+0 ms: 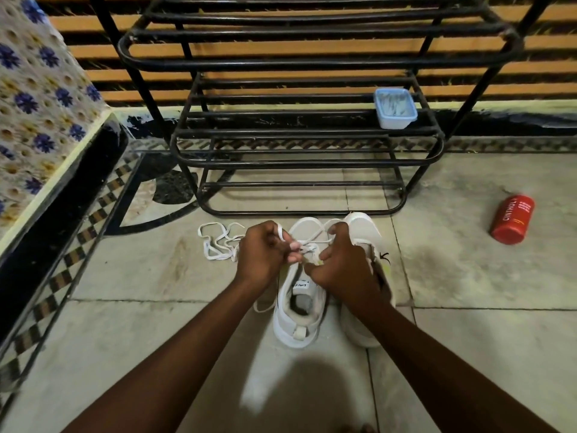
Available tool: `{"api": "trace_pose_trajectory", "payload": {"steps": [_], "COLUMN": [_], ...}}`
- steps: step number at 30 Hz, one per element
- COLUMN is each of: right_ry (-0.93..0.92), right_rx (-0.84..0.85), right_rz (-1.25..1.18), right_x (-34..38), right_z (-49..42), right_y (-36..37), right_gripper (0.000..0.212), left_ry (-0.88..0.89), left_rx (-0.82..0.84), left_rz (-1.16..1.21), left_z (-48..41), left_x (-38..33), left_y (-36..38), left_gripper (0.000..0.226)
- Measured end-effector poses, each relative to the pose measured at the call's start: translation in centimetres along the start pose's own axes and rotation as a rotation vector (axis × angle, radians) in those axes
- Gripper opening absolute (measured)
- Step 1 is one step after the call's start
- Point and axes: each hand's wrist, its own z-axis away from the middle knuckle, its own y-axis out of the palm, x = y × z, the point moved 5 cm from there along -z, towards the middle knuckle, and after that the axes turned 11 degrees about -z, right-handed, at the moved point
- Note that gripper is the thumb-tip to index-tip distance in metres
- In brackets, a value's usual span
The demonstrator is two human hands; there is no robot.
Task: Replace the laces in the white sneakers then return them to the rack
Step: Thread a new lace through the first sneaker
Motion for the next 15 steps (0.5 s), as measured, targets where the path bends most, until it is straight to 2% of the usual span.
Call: {"api": "trace_pose_trajectory", "payload": {"steps": [2, 6, 8, 12, 15], "right_ry": [-0.027, 0.018, 0.085, 0.175, 0.223], "right_rx": [0.02, 0.04, 0.024, -0.013, -0.035], "right_rz": [0.05, 0.07, 0.038, -0.05, -0.103], "right_x": [-0.2, -1.1, -1.6, -2.4, -2.5], "right_z": [-0.1, -0.8, -0.8, -0.6, -0.5], "right_y": [0.2, 0.3, 0.4, 0.2, 0.0], "right_gripper": [0.048, 0.027, 0.02, 0.026, 0.031], "left_ry": [-0.001, 0.044, 0.035, 0.002, -0.004], "left_rx": [-0.015, 0.014, 0.038, 0.033, 0.035], "left_rz": [-0.017, -0.231, -0.258, -0.281, -0.312], "left_z": [-0.5, -1.1, -1.3, -1.5, -1.3], "left_x": [0.0, 0.1, 0.5, 1.6, 2.4], "left_y": [0.4, 0.9, 1.4, 2.4, 3.1], "left_gripper": [0.031, 0.02, 0.015, 0.028, 0.023]}}
